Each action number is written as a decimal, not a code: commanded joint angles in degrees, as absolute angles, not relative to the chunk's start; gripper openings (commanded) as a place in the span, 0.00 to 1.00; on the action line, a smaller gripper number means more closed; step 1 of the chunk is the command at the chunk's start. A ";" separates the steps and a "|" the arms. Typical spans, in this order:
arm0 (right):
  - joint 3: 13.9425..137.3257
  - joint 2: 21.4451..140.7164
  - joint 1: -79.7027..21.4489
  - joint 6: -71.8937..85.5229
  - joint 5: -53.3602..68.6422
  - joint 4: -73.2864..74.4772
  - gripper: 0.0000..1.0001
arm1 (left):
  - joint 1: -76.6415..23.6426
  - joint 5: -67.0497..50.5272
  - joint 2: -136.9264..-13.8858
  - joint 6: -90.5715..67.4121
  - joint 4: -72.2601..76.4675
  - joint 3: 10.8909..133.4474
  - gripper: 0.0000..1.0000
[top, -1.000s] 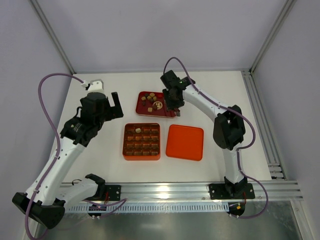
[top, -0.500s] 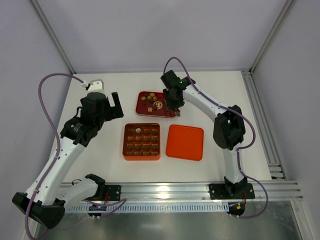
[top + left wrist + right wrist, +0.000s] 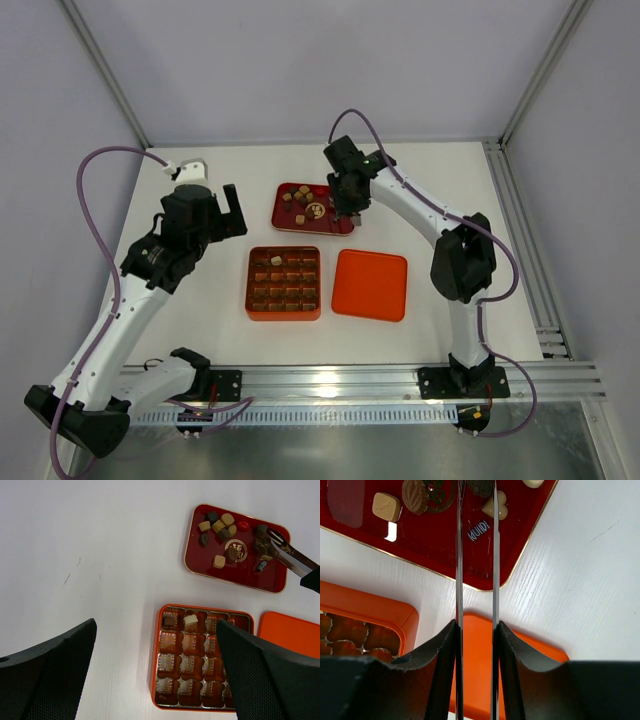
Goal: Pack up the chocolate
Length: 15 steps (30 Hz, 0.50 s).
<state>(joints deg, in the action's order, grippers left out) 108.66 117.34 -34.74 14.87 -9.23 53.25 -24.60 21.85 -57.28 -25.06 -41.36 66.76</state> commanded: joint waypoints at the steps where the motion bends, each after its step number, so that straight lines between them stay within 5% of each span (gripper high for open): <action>1: 111.27 113.20 -34.54 14.33 -8.96 53.44 0.38 | -24.17 21.53 -56.87 -24.87 -39.11 66.71 1.00; 15: 110.66 109.87 -34.89 14.68 -7.56 54.14 0.38 | -24.08 21.18 -57.04 -25.22 -39.02 66.62 1.00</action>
